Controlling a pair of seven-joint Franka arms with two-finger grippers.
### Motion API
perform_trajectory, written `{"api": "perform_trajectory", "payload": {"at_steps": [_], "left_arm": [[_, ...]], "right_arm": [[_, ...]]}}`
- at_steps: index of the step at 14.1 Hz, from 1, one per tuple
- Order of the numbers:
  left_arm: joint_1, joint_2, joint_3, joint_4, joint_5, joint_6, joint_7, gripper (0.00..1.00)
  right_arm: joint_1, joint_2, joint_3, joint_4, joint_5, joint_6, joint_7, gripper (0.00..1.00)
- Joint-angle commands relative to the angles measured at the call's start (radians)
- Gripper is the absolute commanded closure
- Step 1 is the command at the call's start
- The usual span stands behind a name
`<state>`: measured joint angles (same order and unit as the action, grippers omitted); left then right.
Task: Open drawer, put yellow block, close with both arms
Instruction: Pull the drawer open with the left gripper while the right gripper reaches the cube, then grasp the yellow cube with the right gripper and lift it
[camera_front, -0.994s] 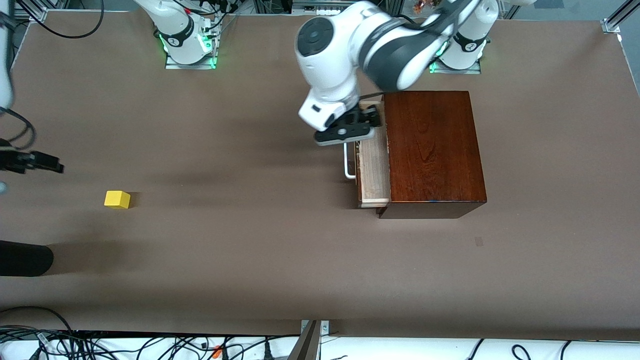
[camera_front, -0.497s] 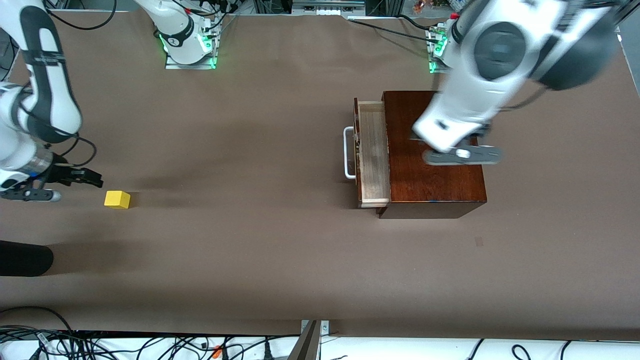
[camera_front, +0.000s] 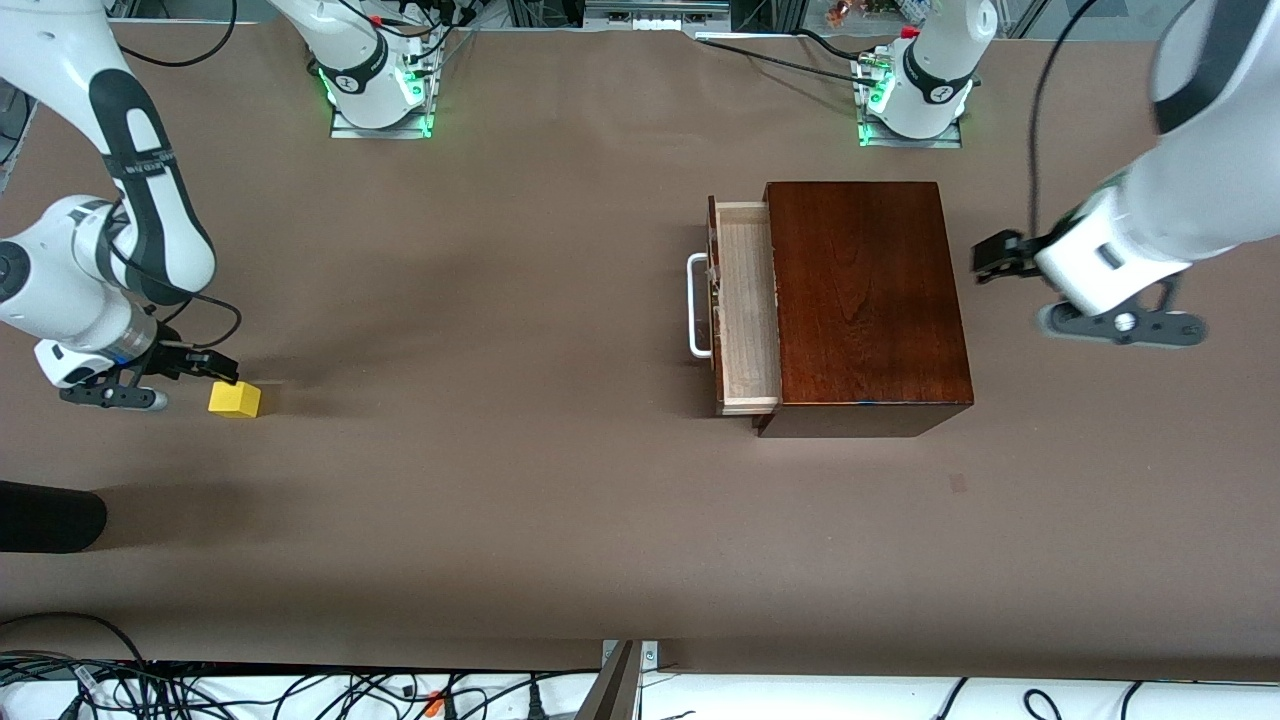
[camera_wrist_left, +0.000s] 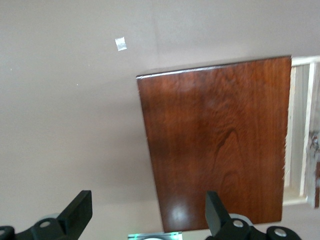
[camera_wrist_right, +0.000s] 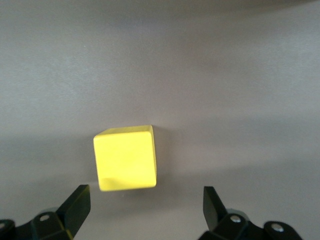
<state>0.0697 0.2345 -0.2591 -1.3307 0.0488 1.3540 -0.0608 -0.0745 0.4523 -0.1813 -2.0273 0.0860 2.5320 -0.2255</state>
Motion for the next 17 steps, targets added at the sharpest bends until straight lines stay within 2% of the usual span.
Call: {"api": "perform_trajectory", "payload": {"at_steps": [1,2,4,8,11,12,13,15,16,17], "left_arm": [[-0.103,-0.168,0.193,-0.201,-0.058,0.101,0.111,0.00],[-0.111,-0.219,0.222,-0.269,-0.058,0.170,0.116,0.00],[-0.111,-0.300,0.233,-0.370,-0.055,0.293,0.102,0.00],[-0.097,-0.301,0.262,-0.370,-0.046,0.297,0.101,0.00],[-0.099,-0.253,0.255,-0.306,-0.044,0.263,0.023,0.00],[-0.097,-0.250,0.255,-0.303,-0.044,0.248,0.024,0.00],[-0.099,-0.250,0.255,-0.303,-0.044,0.244,0.022,0.00],[-0.099,-0.250,0.253,-0.303,-0.044,0.241,0.021,0.00],[-0.097,-0.250,0.255,-0.303,-0.044,0.240,0.022,0.00],[-0.097,-0.251,0.259,-0.303,-0.044,0.235,0.022,0.00]], "right_arm": [[0.001,0.046,0.009,0.036,0.037,0.027,0.005,0.00],[0.002,0.055,0.011,0.048,0.040,0.027,0.003,0.00],[0.002,0.072,0.025,0.064,0.040,0.027,0.003,0.00],[0.002,0.124,0.026,0.105,0.038,0.025,-0.021,0.00],[0.001,0.137,0.025,0.111,0.040,0.024,-0.067,0.00],[0.001,0.138,0.025,0.113,0.038,0.024,-0.093,0.22],[-0.001,0.137,0.025,0.116,0.040,0.019,-0.136,0.56],[0.001,0.132,0.025,0.119,0.040,0.014,-0.150,0.91],[0.001,0.123,0.025,0.119,0.040,0.007,-0.150,1.00],[0.001,0.102,0.025,0.121,0.040,-0.030,-0.150,1.00]]}}
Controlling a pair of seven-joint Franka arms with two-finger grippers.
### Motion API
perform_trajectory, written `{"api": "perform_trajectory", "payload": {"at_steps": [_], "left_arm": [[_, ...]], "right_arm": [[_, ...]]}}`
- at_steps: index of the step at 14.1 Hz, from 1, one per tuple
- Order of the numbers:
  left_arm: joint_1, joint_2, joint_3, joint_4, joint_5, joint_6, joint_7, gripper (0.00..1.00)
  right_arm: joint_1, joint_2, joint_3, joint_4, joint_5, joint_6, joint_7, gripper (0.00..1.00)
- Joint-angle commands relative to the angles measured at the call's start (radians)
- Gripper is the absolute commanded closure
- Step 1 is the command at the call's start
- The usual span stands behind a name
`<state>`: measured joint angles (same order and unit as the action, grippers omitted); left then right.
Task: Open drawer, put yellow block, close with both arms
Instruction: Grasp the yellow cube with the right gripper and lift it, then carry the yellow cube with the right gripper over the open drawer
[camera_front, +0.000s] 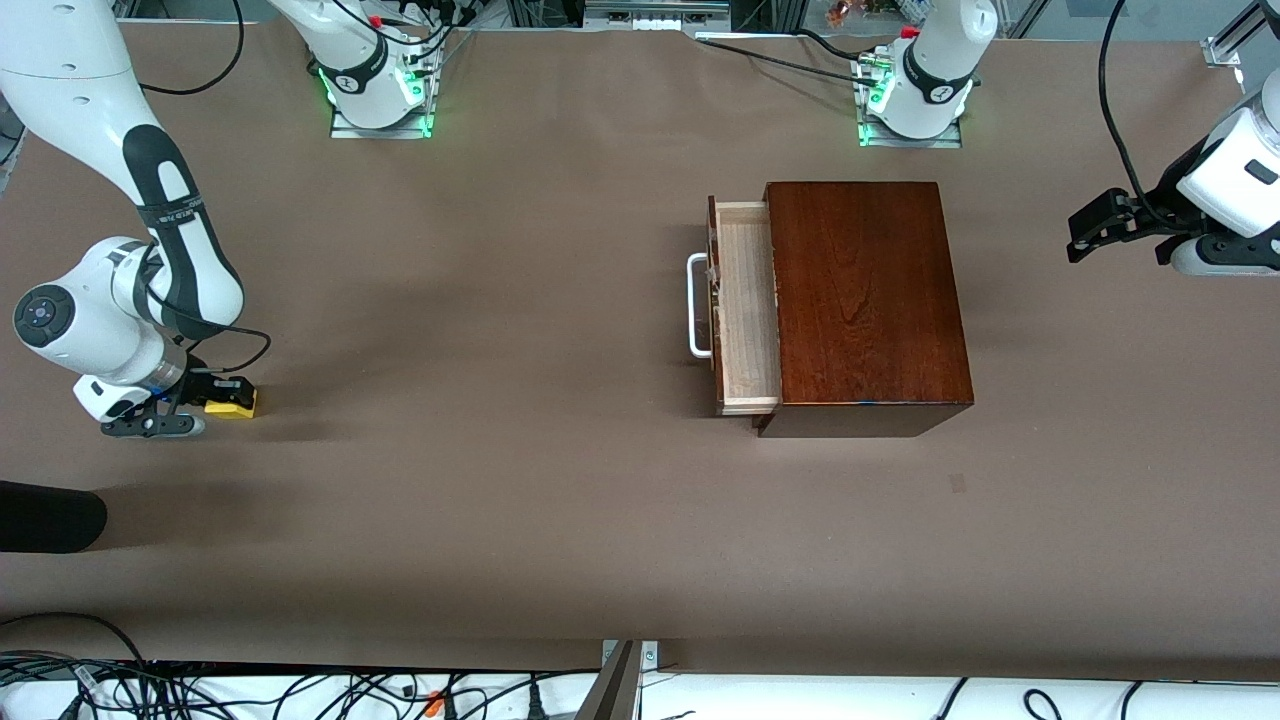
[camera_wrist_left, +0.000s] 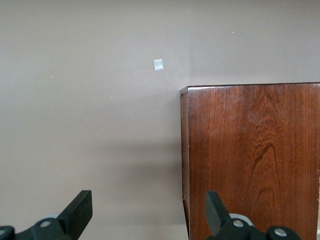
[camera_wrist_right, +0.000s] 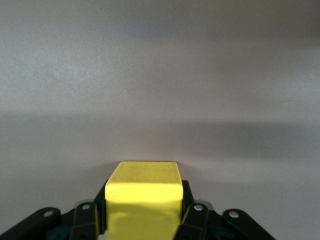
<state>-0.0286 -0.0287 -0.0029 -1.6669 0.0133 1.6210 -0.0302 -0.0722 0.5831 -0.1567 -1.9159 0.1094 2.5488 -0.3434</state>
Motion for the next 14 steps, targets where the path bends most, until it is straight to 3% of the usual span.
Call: {"api": "perform_trajectory", "payload": {"at_steps": [1,8,11,14], "left_arm": [[0.003,0.013,0.004,0.033,-0.009,-0.044,-0.007,0.00],[0.003,0.013,0.003,0.036,-0.010,-0.047,-0.007,0.00],[0.003,0.013,0.003,0.036,-0.010,-0.047,-0.007,0.00],[0.003,0.013,0.003,0.036,-0.010,-0.049,-0.007,0.00]], "right_arm": [[0.000,-0.064,0.000,0.017,0.015,-0.100,-0.032,1.00],[0.006,-0.314,0.002,0.259,-0.036,-0.736,-0.019,1.00],[0.023,-0.405,0.011,0.294,-0.048,-0.895,0.033,1.00],[0.038,-0.465,0.113,0.299,-0.048,-0.996,0.289,1.00]]}}
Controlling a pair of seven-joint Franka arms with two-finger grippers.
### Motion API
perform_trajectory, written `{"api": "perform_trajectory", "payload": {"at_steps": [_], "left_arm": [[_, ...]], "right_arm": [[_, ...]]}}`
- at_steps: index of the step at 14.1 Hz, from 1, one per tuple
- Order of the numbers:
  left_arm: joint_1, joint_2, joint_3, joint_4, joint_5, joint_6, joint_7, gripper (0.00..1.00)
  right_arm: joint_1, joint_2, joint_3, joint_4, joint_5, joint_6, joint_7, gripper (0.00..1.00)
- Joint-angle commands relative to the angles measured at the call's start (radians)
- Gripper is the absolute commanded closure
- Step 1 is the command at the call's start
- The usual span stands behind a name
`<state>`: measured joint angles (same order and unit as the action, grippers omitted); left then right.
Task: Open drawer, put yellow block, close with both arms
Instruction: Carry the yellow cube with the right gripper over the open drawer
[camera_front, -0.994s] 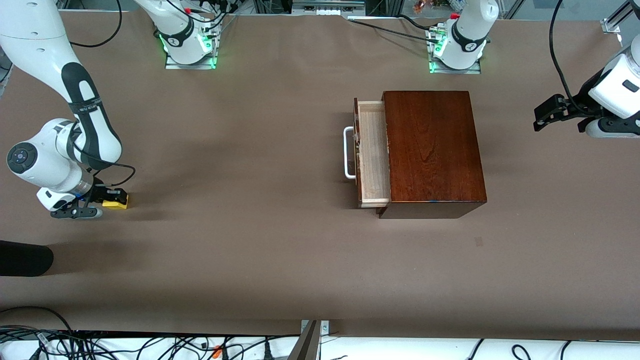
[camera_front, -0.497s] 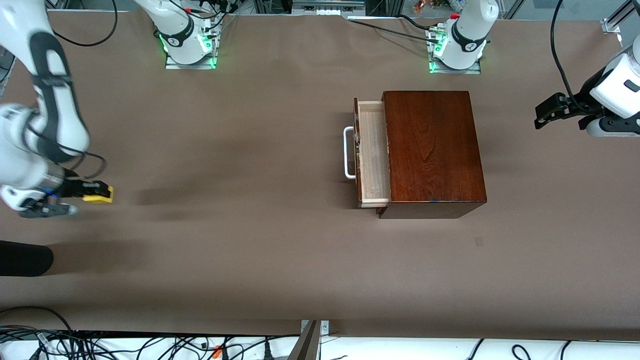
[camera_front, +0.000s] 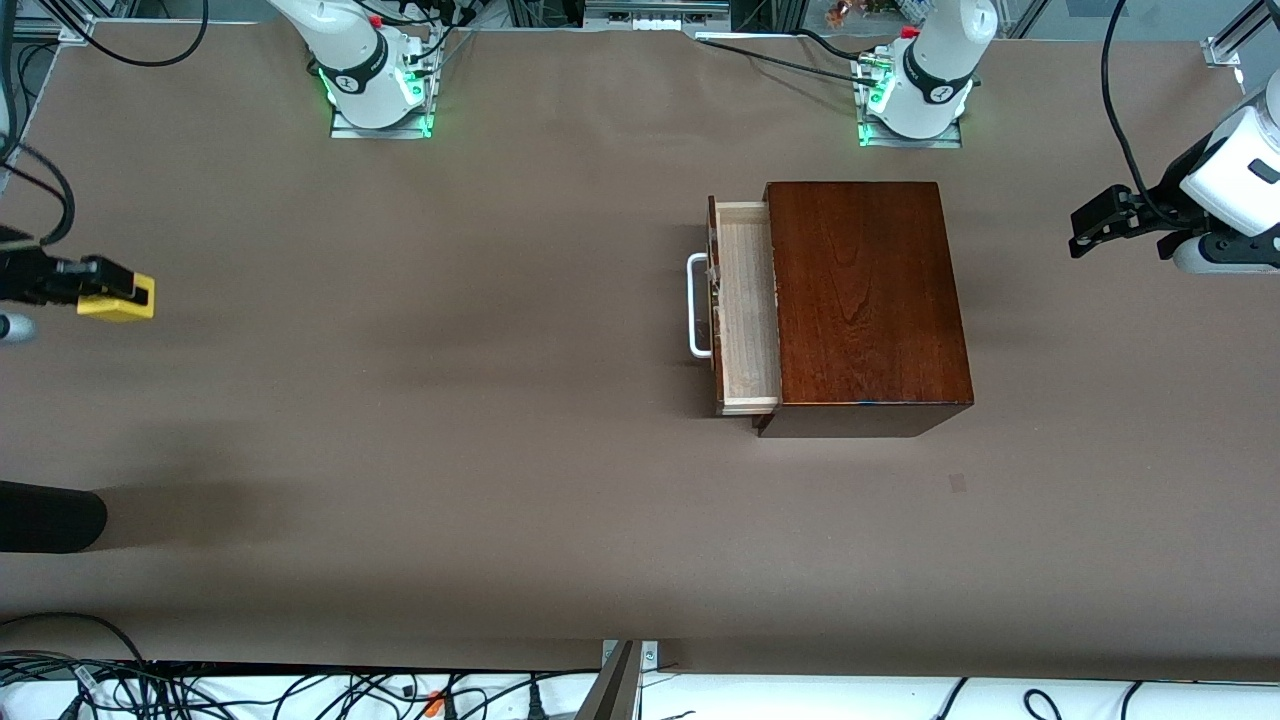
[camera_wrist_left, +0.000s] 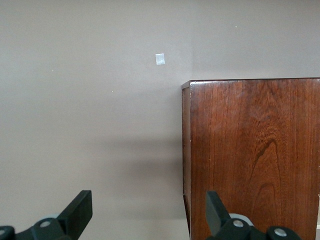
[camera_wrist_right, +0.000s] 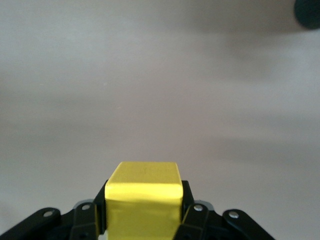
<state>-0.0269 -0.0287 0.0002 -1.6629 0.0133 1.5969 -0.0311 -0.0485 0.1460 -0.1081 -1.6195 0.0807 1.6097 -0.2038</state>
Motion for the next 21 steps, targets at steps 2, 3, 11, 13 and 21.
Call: {"api": "perform_trajectory", "payload": {"at_steps": [2,3,11,13,21], "left_arm": [[0.001,0.013,0.000,0.032,-0.010,-0.025,-0.006,0.00],[0.001,0.013,0.000,0.032,-0.010,-0.025,-0.006,0.00],[0.001,0.013,0.000,0.032,-0.010,-0.025,-0.006,0.00],[0.001,0.013,0.000,0.032,-0.010,-0.025,-0.006,0.00],[0.001,0.013,0.000,0.032,-0.010,-0.026,-0.006,0.00]], "right_arm": [[0.015,-0.049,0.173,0.038,-0.016,-0.138,0.407,1.00],[0.015,-0.049,0.226,0.061,-0.012,-0.175,0.535,1.00],[0.149,0.036,0.568,0.136,0.013,-0.067,1.539,1.00],[0.257,0.087,0.567,0.167,0.007,0.010,1.769,1.00],[0.582,0.406,0.558,0.469,-0.110,0.079,2.501,1.00]]}}
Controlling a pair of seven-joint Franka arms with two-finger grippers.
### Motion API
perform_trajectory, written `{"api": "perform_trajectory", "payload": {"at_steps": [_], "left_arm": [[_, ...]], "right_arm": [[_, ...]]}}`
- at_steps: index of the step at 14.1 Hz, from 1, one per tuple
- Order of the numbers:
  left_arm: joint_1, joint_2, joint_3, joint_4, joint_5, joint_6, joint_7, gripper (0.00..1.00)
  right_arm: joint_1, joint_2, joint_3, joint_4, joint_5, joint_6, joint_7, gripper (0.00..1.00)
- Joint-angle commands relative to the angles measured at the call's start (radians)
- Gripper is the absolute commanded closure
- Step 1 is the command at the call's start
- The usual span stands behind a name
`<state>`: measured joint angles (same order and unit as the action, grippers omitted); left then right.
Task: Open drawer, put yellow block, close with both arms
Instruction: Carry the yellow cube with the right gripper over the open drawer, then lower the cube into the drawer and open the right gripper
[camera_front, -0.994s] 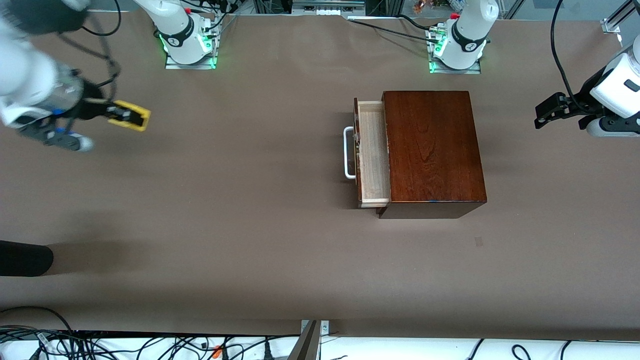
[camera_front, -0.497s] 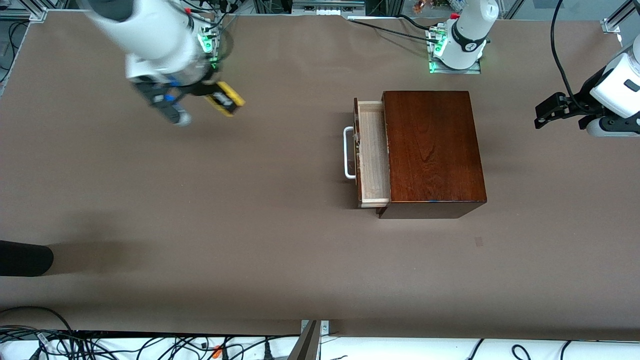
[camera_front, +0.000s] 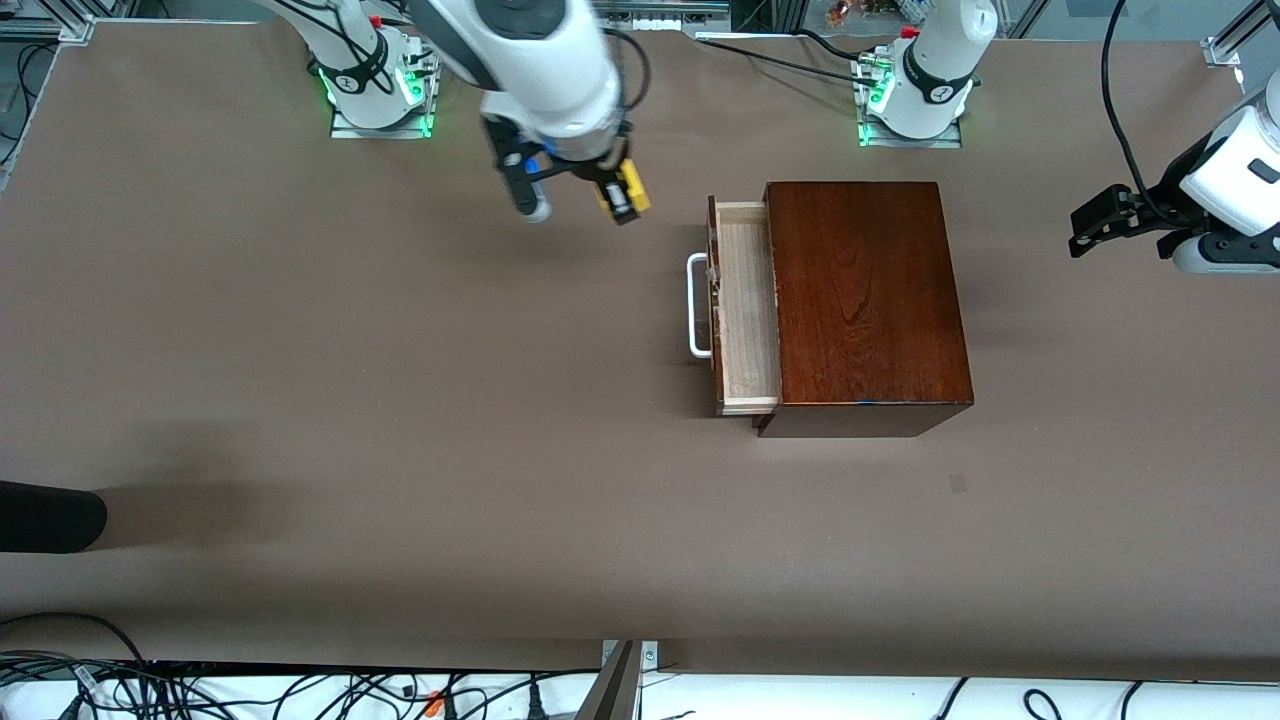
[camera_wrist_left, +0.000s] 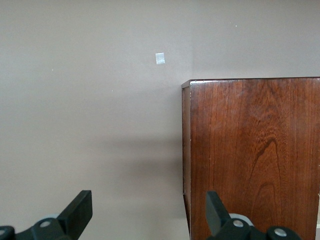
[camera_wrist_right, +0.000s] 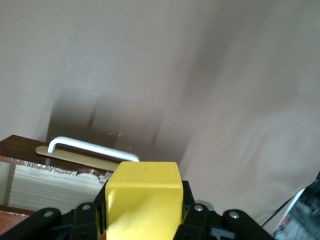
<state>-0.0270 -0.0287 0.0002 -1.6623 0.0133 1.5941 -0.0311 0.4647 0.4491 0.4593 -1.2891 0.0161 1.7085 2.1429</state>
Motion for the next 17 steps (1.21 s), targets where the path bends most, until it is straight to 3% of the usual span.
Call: {"api": "perform_trajectory", "payload": {"at_steps": [1,5,9,14,17], "left_arm": [[0.001,0.013,0.000,0.032,-0.010,-0.023,-0.006,0.00],[0.001,0.013,0.000,0.032,-0.010,-0.025,-0.006,0.00],[0.001,0.012,0.000,0.032,-0.010,-0.025,-0.006,0.00],[0.002,0.012,0.000,0.032,-0.010,-0.026,-0.006,0.00],[0.001,0.012,0.000,0.032,-0.010,-0.034,-0.006,0.00]], "right_arm": [[0.090,0.134,-0.010,0.164,-0.053,-0.003,0.216,1.00],[0.170,0.201,-0.034,0.172,-0.094,0.091,0.357,1.00],[0.325,0.295,-0.161,0.259,-0.108,0.131,0.462,1.00],[0.376,0.359,-0.188,0.287,-0.111,0.192,0.494,1.00],[0.403,0.384,-0.234,0.286,-0.111,0.229,0.496,1.00]]}}
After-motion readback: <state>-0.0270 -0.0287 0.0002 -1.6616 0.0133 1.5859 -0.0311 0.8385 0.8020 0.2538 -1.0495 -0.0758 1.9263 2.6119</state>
